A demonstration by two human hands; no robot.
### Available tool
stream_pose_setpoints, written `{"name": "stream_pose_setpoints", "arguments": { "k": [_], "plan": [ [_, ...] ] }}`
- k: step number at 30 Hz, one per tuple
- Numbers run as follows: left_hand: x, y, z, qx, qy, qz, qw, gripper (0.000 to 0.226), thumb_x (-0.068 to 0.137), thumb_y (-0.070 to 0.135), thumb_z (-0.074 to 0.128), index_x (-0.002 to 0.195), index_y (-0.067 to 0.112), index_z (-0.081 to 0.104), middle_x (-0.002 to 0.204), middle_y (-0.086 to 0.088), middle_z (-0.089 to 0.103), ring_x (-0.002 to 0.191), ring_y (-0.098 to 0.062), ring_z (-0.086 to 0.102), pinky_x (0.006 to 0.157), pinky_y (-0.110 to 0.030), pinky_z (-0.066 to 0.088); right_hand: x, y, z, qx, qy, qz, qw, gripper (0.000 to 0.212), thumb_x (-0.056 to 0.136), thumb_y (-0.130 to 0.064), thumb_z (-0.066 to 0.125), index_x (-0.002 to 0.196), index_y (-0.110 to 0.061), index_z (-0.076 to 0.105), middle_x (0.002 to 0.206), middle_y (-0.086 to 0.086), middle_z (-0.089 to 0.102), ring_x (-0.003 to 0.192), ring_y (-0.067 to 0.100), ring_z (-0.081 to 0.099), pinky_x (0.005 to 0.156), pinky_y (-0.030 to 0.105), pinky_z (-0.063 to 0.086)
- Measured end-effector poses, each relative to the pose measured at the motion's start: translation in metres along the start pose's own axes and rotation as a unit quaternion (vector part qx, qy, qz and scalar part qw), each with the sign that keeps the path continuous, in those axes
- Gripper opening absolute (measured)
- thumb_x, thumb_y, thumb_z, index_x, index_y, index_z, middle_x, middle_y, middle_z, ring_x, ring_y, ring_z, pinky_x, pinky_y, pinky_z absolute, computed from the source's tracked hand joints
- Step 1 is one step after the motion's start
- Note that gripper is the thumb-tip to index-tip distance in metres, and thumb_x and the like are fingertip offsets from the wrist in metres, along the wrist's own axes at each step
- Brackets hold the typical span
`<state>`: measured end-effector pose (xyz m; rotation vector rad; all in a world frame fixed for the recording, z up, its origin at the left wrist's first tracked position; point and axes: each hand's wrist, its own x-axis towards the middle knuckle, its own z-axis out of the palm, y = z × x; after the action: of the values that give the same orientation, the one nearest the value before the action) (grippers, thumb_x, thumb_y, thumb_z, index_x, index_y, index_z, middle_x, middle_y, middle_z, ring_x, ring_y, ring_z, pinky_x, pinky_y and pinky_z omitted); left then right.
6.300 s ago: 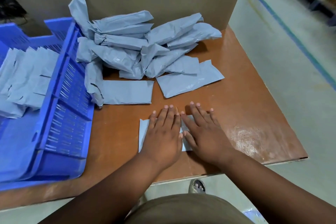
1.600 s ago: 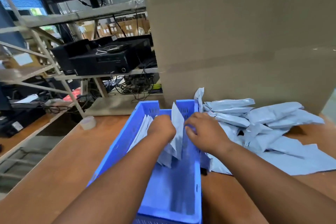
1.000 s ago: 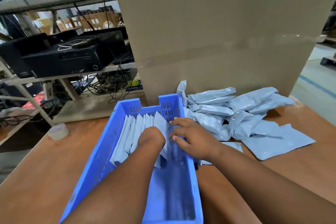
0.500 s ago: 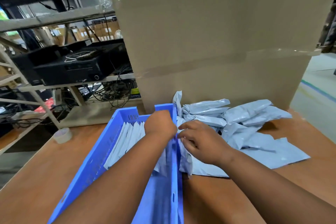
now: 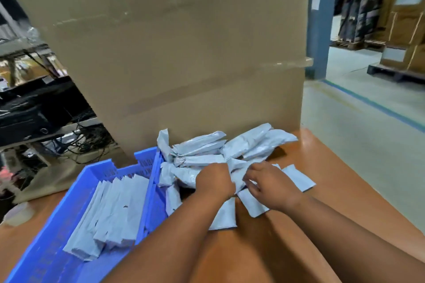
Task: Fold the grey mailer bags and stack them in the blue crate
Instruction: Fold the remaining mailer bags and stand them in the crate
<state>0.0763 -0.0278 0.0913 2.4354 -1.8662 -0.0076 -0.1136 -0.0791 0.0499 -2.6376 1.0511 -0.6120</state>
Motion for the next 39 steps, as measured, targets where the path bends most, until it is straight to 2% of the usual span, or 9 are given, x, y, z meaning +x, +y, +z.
{"name": "stream_pose_setpoints", "arguments": {
  "k": [6,10,15,20,25,29,33,36,39],
  "plan": [
    [0.011,0.036,0.065,0.029,-0.057,-0.031,0.997,0.049,0.089,0.05,0.071,0.125,0.021,0.057,0.124,-0.004,0.061,0.117,-0.029,0.063,0.089,-0.042,0.055,-0.044,0.058,0.033,0.002,-0.114,0.06,0.992,0.037,0.1,-0.046,0.041,0.126,-0.035,0.065,0.119,-0.01,0.059,0.112,0.02,0.056,0.087,0.044,0.052],
    [0.02,0.04,0.082,0.031,-0.03,-0.061,0.997,0.026,0.097,0.026,0.062,0.121,0.018,0.057,0.123,-0.006,0.06,0.112,-0.03,0.065,0.087,-0.043,0.056,-0.066,0.079,0.052,-0.005,-0.14,0.047,0.989,0.029,0.094,-0.049,0.046,0.115,-0.033,0.058,0.111,-0.009,0.053,0.11,0.021,0.056,0.084,0.041,0.05],
    [0.024,0.036,0.075,0.07,0.014,-0.04,0.997,0.018,0.1,0.012,0.05,0.113,0.017,0.062,0.114,-0.007,0.062,0.105,-0.029,0.066,0.085,-0.039,0.055,-0.07,0.089,0.05,0.021,-0.158,0.034,0.987,0.042,0.096,-0.055,0.046,0.131,-0.033,0.054,0.129,-0.005,0.052,0.122,0.023,0.054,0.096,0.037,0.047],
    [0.015,0.035,0.052,-0.004,0.084,-0.032,0.996,0.016,0.1,0.02,0.053,0.1,0.017,0.068,0.102,-0.006,0.064,0.095,-0.029,0.067,0.072,-0.033,0.043,-0.068,0.083,0.027,0.049,-0.119,0.043,0.991,0.057,0.105,-0.053,0.046,0.159,-0.033,0.043,0.167,0.001,0.036,0.15,0.025,0.038,0.119,0.041,0.038],
    [-0.012,0.032,0.013,-0.221,0.112,-0.019,0.969,0.022,0.097,0.032,0.059,0.079,0.02,0.056,0.088,-0.002,0.061,0.09,-0.027,0.058,0.071,-0.034,0.033,-0.067,0.066,-0.002,0.086,0.009,0.016,0.996,0.045,0.104,-0.044,0.054,0.149,-0.038,0.054,0.161,-0.006,0.043,0.145,0.02,0.044,0.114,0.042,0.044],
    [-0.045,0.021,0.01,-0.433,0.026,-0.044,0.9,0.011,0.103,0.024,0.066,0.098,0.028,0.075,0.093,0.001,0.075,0.087,-0.018,0.071,0.071,-0.023,0.054,-0.073,0.046,-0.026,0.092,0.109,-0.011,0.99,0.038,0.101,-0.034,0.059,0.138,-0.031,0.062,0.155,-0.003,0.048,0.141,0.023,0.048,0.108,0.043,0.047],
    [-0.081,0.005,0.037,-0.556,-0.132,-0.043,0.819,0.019,0.094,0.035,0.073,0.109,0.026,0.079,0.099,-0.001,0.079,0.087,-0.018,0.072,0.078,-0.036,0.058,-0.094,0.033,-0.034,0.031,0.132,-0.026,0.99,0.036,0.101,-0.036,0.059,0.136,-0.03,0.064,0.156,0.0,0.049,0.142,0.025,0.046,0.114,0.044,0.038],
    [-0.113,0.001,0.066,-0.482,-0.174,-0.015,0.859,0.013,0.091,0.045,0.072,0.097,0.034,0.077,0.087,0.01,0.074,0.078,-0.007,0.066,0.074,-0.031,0.051,-0.116,0.03,-0.026,0.016,0.107,-0.039,0.993,0.039,0.1,-0.042,0.06,0.137,-0.029,0.066,0.15,0.0,0.055,0.138,0.025,0.05,0.115,0.045,0.037],
    [-0.138,0.0,0.09,-0.476,-0.158,0.002,0.865,0.019,0.095,0.041,0.073,0.1,0.023,0.077,0.088,0.004,0.075,0.082,-0.006,0.065,0.078,-0.034,0.05,-0.138,0.025,-0.015,-0.023,-0.009,-0.067,0.997,0.057,0.094,-0.058,0.061,0.145,-0.033,0.057,0.143,-0.005,0.059,0.131,0.021,0.054,0.114,0.051,0.039]
  ]
}}
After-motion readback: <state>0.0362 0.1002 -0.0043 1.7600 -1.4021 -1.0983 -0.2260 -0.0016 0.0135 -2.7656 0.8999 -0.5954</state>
